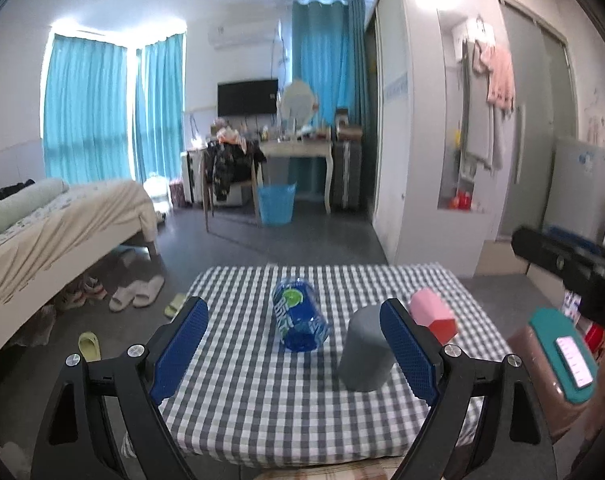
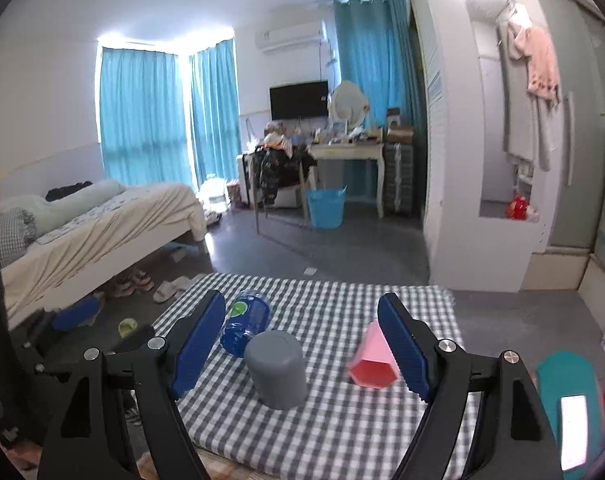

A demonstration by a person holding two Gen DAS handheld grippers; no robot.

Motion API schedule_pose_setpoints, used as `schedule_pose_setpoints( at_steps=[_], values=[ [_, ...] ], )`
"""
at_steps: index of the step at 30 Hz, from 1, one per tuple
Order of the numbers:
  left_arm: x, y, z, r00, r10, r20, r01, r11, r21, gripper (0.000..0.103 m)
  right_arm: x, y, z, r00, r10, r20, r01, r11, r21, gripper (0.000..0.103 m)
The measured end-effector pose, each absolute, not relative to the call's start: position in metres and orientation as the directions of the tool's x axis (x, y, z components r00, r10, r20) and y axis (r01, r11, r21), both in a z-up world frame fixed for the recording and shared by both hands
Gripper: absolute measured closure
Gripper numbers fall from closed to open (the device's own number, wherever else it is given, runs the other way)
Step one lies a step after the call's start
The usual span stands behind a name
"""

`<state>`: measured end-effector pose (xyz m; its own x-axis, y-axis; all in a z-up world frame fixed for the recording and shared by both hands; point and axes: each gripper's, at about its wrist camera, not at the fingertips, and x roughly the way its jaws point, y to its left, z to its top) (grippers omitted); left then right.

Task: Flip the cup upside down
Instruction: 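Lower the grey cup upside down onto the table and open the right gripper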

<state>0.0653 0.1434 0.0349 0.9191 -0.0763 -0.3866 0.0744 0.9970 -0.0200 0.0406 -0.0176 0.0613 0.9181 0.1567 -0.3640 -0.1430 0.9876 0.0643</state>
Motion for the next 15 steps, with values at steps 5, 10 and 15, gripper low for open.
schedule_pose_setpoints(
  at_steps=[5,10,15],
  values=[
    [0.046,0.143,0.03,0.926,-0.081,-0.369,0.066,0.996,-0.052,0.012,0.008,-0.027,0.049,0.922,0.141,-0.361,-0.129,0.99,0.06,0.023],
    [0.034,0.14,0.013,0.935,-0.069,-0.349,0.054,0.997,-0.051,0.012,-0.002,-0.031,0.022,0.914,0.124,-0.387,-0.113,0.992,0.053,0.023],
    [0.033,0.135,-0.01,0.931,-0.071,-0.358,0.058,0.997,-0.046,0.012,-0.004,-0.034,-0.006,0.901,0.124,-0.415,-0.111,0.992,0.055,0.019]
  ],
)
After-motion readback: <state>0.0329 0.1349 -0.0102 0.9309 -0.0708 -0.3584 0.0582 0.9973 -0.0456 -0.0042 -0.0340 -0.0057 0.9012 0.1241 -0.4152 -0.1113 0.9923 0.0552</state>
